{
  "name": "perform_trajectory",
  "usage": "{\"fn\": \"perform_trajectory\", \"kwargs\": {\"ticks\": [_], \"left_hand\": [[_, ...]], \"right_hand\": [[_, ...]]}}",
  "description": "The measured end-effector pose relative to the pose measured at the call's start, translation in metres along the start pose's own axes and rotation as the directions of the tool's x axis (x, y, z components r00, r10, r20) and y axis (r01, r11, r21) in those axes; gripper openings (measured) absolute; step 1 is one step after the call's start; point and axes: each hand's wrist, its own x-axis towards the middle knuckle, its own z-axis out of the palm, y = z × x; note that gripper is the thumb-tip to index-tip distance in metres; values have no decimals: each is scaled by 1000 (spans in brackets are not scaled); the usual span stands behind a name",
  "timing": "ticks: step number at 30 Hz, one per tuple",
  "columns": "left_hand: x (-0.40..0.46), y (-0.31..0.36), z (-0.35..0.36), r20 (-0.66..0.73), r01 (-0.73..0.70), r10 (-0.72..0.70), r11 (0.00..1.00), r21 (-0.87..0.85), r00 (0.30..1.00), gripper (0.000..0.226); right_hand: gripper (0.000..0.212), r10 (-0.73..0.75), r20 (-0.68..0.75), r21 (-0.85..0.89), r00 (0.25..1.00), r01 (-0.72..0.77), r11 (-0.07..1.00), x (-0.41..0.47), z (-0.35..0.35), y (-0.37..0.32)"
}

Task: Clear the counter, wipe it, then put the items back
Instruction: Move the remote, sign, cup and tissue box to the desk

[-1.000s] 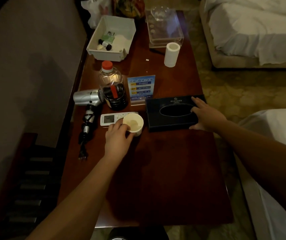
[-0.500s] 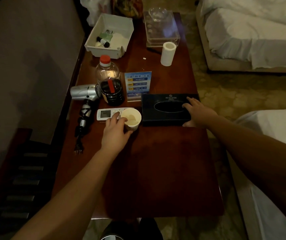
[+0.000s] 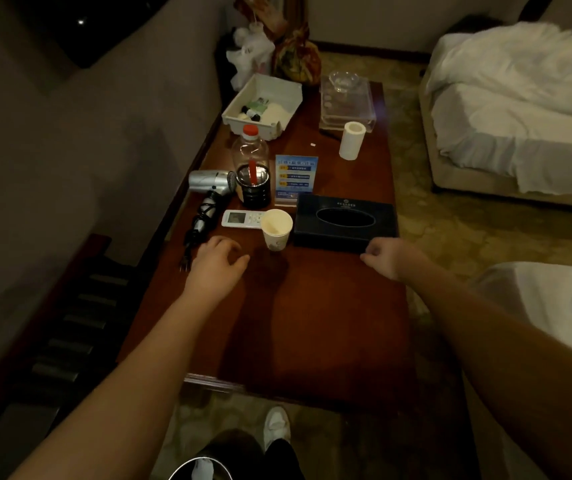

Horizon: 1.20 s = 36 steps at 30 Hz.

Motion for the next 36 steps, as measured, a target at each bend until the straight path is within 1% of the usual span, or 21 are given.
{"fn": "perform_trajectory", "kwargs": {"ticks": [3, 6, 10, 13, 19, 21, 24, 27, 30, 33, 36], "left_hand": [[-46, -3, -13, -45, 84, -89, 992, -99, 995, 28], [-99, -5, -20, -79, 100, -111, 985, -138, 991, 25], [-173, -10, -28, -151, 152, -173, 978, -144, 973, 23], [-233, -20, -39, -175, 214, -240, 965, -152, 955, 26], [-361, -65, -75, -239, 348, -376, 925, -153, 895, 32], [-402, -81, -89, -249, 401, -417, 909, -112, 874, 35], [-462, -104, -106, -308, 492, -499, 864, -105, 810, 37], [-523, -120, -117, -357, 577, -603, 795, -188, 714, 37], [-586, -134, -121, -407, 646, -699, 709, -283, 588, 39], [-652, -145, -121, -478, 657, -728, 670, -345, 492, 36], [-720, -151, -123, -524, 615, -751, 645, -453, 401, 30]], "right_hand": [[22, -57, -9, 86, 998, 58, 995, -50, 10, -12], [22, -133, -47, 110, 990, 138, 984, -100, 24, -22], [23, -241, -60, 36, 969, 244, 969, -157, 46, -35], [23, -324, -36, -21, 946, 323, 946, -195, 61, -46], [29, -534, 47, -93, 844, 536, 839, -258, 93, -94], [30, -605, 104, -114, 789, 614, 781, -279, 102, -118], [29, -703, 192, -149, 684, 729, 668, -309, 118, -157], [33, -774, 274, -173, 571, 821, 545, -340, 144, -197], [37, -813, 357, -185, 461, 888, 422, -378, 173, -235], [39, -839, 425, -167, 339, 941, 295, -426, 205, -269], [39, -868, 449, -110, 213, 977, 183, -481, 238, -300]]}}
